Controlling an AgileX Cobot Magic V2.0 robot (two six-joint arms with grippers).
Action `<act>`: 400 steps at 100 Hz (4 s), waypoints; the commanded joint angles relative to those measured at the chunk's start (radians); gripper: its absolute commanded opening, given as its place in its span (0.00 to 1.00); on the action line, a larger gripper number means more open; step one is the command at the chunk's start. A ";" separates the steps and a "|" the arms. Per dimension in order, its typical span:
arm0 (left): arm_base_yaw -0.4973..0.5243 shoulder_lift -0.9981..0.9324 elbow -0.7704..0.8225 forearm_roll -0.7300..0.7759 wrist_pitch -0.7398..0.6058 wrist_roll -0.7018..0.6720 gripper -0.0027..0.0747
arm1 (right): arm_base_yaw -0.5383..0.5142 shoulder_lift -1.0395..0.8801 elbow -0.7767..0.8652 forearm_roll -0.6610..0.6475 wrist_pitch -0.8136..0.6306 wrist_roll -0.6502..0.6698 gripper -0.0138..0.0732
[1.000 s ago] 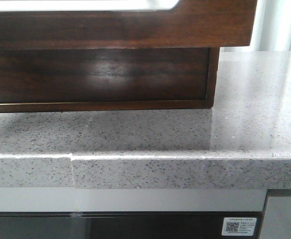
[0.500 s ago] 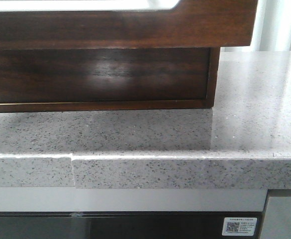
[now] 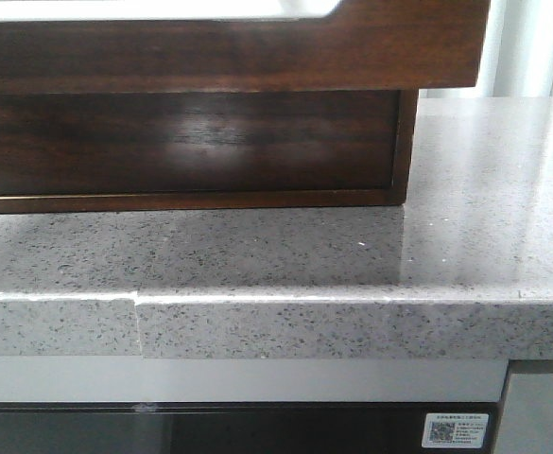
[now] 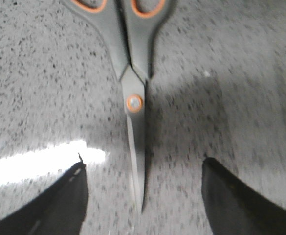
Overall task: Put scissors in drawer with both arms
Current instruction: 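Lower the right gripper onto the grey-and-orange scissors and grasp them, then lift the scissors with the right gripper and carry them over the drawer, then lower the scissors into the drawer and open the right gripper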
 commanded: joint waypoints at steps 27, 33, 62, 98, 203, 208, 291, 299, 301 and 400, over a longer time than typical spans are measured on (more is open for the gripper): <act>-0.009 0.005 -0.031 -0.027 -0.090 -0.011 0.51 | 0.025 0.148 -0.177 0.033 0.045 -0.092 0.60; -0.009 0.005 -0.031 -0.027 -0.092 -0.010 0.51 | 0.032 0.173 -0.203 0.033 0.057 -0.099 0.60; -0.009 0.005 -0.031 -0.027 -0.092 -0.010 0.51 | 0.040 0.252 -0.298 0.029 0.124 -0.107 0.60; -0.009 0.005 -0.031 -0.027 -0.092 -0.010 0.51 | 0.040 0.292 -0.300 0.016 0.146 -0.109 0.60; -0.009 0.005 -0.031 -0.019 -0.092 -0.010 0.51 | 0.040 0.182 -0.373 0.015 0.199 -0.111 0.20; -0.009 0.005 -0.031 -0.019 -0.092 -0.010 0.51 | 0.041 0.147 -0.395 0.027 0.204 -0.114 0.20; -0.009 0.005 -0.031 -0.019 -0.093 -0.010 0.51 | 0.466 -0.222 -0.671 0.711 0.151 -0.807 0.20; -0.009 0.005 -0.031 -0.019 -0.095 -0.010 0.51 | 0.539 -0.219 -0.671 0.711 0.146 -0.907 0.20; -0.009 0.005 -0.031 -0.019 -0.095 -0.010 0.51 | 0.559 -0.218 -0.671 0.711 0.140 -0.923 0.20; -0.009 0.005 -0.031 -0.019 -0.097 -0.010 0.51 | 1.037 0.099 -0.671 0.181 0.043 -0.909 0.20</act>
